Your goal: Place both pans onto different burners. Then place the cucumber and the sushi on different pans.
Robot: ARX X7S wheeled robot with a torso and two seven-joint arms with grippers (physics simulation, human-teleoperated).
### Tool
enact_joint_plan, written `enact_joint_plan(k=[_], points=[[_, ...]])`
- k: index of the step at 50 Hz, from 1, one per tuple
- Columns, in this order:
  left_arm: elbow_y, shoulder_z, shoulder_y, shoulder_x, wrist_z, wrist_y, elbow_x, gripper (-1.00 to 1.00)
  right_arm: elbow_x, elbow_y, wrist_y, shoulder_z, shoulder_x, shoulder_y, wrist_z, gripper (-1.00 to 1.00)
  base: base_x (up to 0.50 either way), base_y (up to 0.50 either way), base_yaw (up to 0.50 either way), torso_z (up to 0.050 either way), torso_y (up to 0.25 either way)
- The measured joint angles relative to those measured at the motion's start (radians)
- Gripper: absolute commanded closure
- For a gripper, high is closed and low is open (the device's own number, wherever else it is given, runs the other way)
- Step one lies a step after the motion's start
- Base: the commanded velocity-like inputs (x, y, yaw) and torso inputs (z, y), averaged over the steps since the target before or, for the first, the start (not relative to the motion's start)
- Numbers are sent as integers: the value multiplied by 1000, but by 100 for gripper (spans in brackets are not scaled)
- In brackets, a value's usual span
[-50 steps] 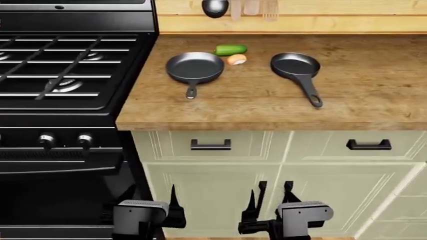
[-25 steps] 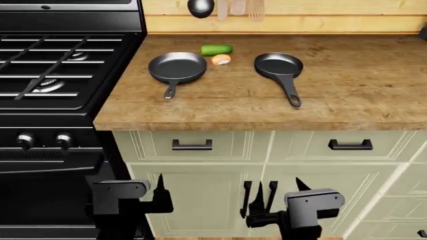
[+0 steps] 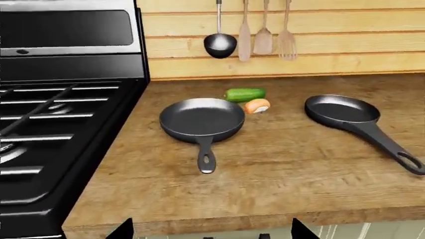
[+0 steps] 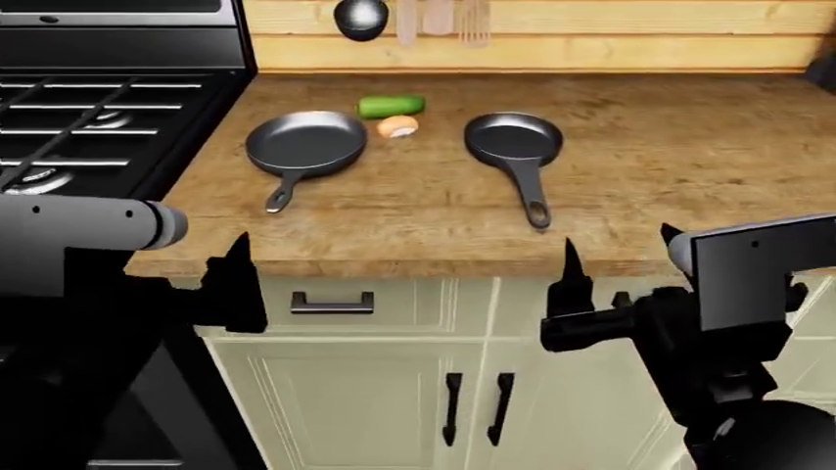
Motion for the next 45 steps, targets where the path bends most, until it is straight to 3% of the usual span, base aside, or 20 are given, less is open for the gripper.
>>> enact_joint_plan(k=[7, 15, 40, 45], points=[[-19, 44, -116, -56, -92, -33, -114, -100, 268, 15, 62, 19, 55, 109, 194, -100, 497, -191, 0, 0, 0], [-41, 89, -203, -89, -141, -53, -169, -100, 433, 36, 83, 3, 96, 187, 324, -100, 500, -117, 0, 0, 0], [-51, 148, -273, -123, -155, -63, -188, -100, 551, 56, 62, -78, 145, 271, 443, -100, 500, -1, 0, 0, 1], [-50, 149, -268, -123, -145, -62, -178, -100, 581, 74, 52, -104, 153, 281, 484, -100, 0, 0, 0, 0, 2]])
